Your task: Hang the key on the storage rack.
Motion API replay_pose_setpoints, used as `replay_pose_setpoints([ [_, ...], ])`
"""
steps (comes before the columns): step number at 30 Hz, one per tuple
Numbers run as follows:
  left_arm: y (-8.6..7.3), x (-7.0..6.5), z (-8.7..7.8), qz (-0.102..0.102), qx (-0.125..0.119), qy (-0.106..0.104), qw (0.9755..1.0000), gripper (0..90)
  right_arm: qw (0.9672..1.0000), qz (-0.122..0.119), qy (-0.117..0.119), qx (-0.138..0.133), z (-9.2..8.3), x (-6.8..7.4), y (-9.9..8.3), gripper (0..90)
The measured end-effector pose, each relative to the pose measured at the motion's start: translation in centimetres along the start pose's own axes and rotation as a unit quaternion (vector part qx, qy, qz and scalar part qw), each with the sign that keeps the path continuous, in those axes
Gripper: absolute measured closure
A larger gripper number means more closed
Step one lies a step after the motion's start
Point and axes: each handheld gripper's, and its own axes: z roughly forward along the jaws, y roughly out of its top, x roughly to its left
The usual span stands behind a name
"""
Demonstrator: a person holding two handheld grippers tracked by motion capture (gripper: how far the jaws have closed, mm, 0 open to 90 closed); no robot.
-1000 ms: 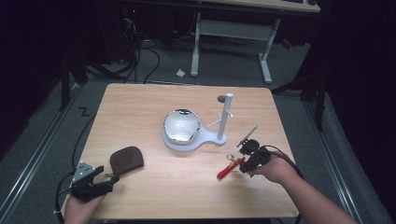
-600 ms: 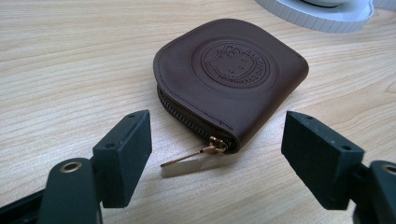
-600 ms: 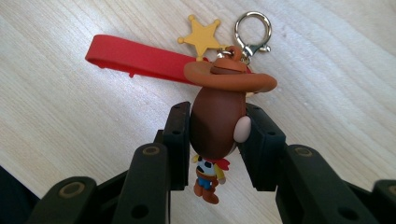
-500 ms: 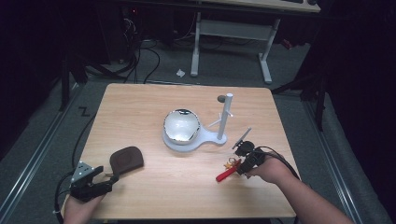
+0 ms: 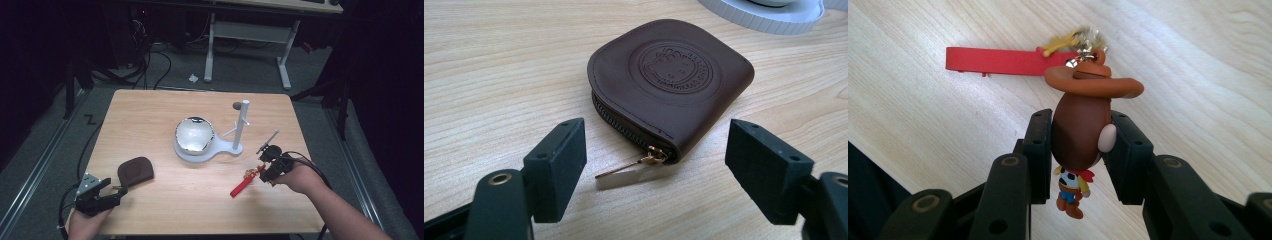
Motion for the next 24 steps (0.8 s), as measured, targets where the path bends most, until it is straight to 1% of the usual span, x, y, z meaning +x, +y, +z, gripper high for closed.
replay_pose_setpoints([
  [1,0.0,0.0,0.0,0.000,0.000,0.000,1.0000,24.8,1.0000,0.000,0.000,0.000,0.0,0.0,0.0,65.9],
  [2,0.0,0.0,0.0,0.000,0.000,0.000,1.0000,24.8,1.0000,0.001,-0.001,-0.003,-0.3,-0.1,-0.1,65.9],
  [3,0.0,0.0,0.0,0.000,-0.001,0.000,1.0000,24.8,1.0000,-0.003,-0.005,-0.005,-1.1,-0.2,-0.2,65.9],
  [4,0.0,0.0,0.0,0.000,-0.001,-0.001,1.0000,24.8,1.0000,-0.003,-0.005,-0.005,-1.1,-0.2,-0.2,65.9],
  [5,0.0,0.0,0.0,0.001,-0.002,-0.001,1.0000,24.8,1.0000,-0.002,-0.006,-0.006,-1.7,-0.2,-0.3,66.0],
  [7,0.0,0.0,0.0,0.001,-0.002,-0.001,1.0000,24.8,0.9999,0.001,-0.007,-0.009,-1.9,-0.2,-0.4,66.0],
  [10,0.0,0.0,0.0,0.001,-0.003,-0.002,1.0000,24.8,0.9998,0.005,-0.007,-0.015,-3.1,-0.2,-0.5,66.0],
  [13,0.0,0.0,0.0,0.001,-0.003,-0.002,1.0000,24.8,0.9998,0.001,-0.012,-0.018,-4.0,-0.3,-0.5,66.0],
  [15,0.0,0.0,0.0,0.001,-0.002,-0.002,1.0000,24.8,0.9997,0.002,-0.012,-0.019,-4.2,-0.3,-0.5,66.1],
  [16,0.0,-0.1,0.0,0.001,-0.002,-0.002,1.0000,24.8,0.9997,-0.002,-0.014,-0.022,-4.5,-0.3,-0.5,66.0],
  [17,0.0,-0.1,0.0,0.001,-0.002,-0.002,1.0000,24.8,0.9995,0.019,-0.017,-0.016,-5.3,0.0,-0.5,66.1],
  [18,0.0,-0.1,0.0,0.001,-0.002,-0.002,1.0000,24.8,0.9995,0.019,-0.017,-0.016,-5.3,0.0,-0.5,66.1],
  [19,0.0,-0.1,0.0,0.001,-0.002,-0.002,1.0000,24.8,0.9996,0.000,-0.019,-0.022,-5.5,-0.3,-0.5,66.1],
  [20,0.0,-0.1,0.0,0.001,-0.002,-0.002,1.0000,24.8,0.9994,-0.004,-0.023,-0.026,-6.1,-0.3,-0.5,66.1],
  [24,0.0,-0.1,0.0,0.001,-0.002,-0.002,1.0000,24.8,0.9992,-0.005,-0.026,-0.030,-6.9,-0.4,-0.5,66.1],
])
